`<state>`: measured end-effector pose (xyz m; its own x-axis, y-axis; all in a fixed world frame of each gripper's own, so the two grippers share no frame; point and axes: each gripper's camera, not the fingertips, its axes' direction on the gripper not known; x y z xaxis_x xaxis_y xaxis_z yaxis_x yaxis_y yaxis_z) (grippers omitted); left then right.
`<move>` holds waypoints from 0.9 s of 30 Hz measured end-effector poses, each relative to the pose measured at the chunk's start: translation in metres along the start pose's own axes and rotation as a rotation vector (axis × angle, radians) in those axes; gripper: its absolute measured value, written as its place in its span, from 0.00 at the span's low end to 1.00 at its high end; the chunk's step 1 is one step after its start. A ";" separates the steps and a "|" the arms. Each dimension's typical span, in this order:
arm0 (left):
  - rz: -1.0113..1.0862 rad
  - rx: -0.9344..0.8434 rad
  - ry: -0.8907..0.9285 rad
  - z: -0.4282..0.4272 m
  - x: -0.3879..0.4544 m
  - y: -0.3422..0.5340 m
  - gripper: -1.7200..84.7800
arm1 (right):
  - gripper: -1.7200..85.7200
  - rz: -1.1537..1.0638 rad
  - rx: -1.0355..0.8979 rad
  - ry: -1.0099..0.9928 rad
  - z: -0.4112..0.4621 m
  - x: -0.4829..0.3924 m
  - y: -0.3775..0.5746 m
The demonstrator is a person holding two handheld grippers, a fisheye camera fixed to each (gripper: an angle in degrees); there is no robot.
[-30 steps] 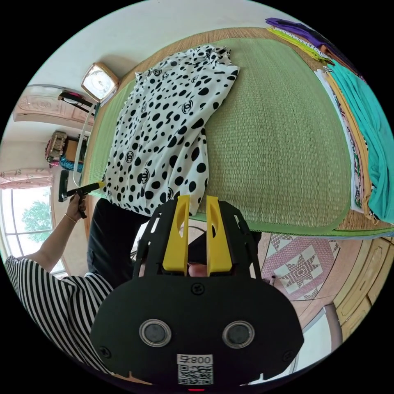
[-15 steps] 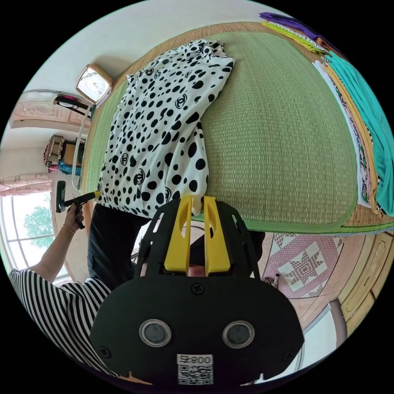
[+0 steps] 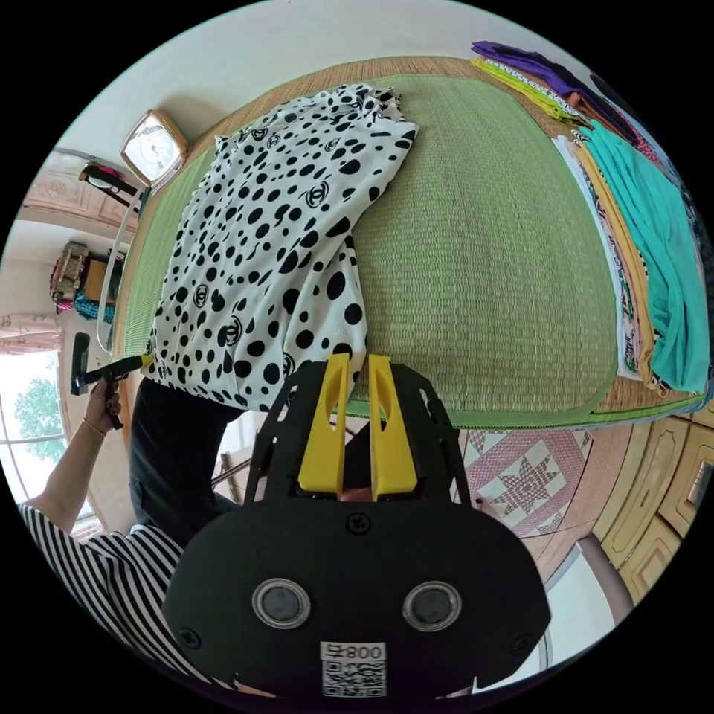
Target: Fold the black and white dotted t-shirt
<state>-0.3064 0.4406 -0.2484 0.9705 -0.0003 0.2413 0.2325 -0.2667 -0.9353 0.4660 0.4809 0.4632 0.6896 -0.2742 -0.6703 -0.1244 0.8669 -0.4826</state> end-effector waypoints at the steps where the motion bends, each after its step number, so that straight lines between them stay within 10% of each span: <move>1: -0.001 0.001 0.002 -0.001 0.000 0.001 0.03 | 0.08 -0.001 0.000 0.007 0.000 -0.001 0.001; 17: 0.041 0.129 0.263 -0.047 0.008 0.048 0.03 | 0.02 0.012 0.130 -0.261 -0.070 0.029 0.063; 27: 0.058 0.376 0.401 -0.129 0.056 -0.093 0.03 | 0.02 -0.043 0.335 -0.310 -0.173 0.054 -0.065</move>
<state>-0.2821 0.3407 -0.1141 0.8987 -0.3915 0.1976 0.2577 0.1070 -0.9603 0.3876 0.3377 0.3610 0.8763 -0.2198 -0.4286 0.1118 0.9583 -0.2629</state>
